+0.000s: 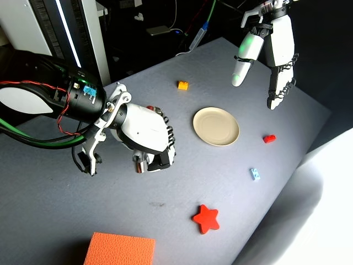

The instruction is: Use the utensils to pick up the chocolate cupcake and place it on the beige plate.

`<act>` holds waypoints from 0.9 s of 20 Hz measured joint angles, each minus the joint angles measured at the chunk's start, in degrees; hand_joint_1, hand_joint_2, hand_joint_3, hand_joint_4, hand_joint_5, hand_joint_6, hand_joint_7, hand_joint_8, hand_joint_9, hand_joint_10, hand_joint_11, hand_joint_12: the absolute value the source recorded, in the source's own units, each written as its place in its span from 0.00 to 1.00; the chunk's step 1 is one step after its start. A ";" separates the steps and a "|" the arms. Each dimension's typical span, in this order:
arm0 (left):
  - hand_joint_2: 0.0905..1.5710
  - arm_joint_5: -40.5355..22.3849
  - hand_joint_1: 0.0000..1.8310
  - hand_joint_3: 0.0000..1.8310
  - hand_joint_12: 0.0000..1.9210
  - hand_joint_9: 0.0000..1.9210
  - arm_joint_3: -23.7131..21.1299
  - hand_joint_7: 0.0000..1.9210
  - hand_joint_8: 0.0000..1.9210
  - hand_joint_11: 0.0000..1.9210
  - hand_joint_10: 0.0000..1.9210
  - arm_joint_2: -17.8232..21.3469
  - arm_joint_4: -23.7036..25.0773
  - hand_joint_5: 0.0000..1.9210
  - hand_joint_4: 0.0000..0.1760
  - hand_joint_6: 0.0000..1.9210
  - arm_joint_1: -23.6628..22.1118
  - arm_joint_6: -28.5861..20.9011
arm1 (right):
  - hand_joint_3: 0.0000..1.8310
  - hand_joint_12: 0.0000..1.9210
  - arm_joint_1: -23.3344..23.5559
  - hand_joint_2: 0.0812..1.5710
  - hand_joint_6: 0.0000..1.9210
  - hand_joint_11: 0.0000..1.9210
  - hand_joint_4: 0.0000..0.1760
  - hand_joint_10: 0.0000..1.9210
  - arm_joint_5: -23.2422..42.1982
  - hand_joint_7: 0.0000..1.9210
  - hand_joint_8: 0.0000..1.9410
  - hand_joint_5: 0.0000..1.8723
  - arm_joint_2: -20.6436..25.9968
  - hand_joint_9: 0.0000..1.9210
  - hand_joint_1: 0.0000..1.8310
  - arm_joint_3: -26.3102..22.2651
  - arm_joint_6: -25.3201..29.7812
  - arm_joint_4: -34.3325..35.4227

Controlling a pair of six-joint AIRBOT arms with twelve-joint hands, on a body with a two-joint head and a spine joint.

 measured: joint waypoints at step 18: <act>0.64 0.07 0.19 0.00 0.30 0.10 0.44 0.13 0.00 0.00 0.00 -0.61 -0.04 0.11 0.02 0.00 -0.55 0.00 | 0.00 0.88 4.68 0.80 0.70 0.42 0.00 0.87 -2.47 0.38 0.81 0.36 -19.41 0.35 0.63 21.11 16.37 -0.15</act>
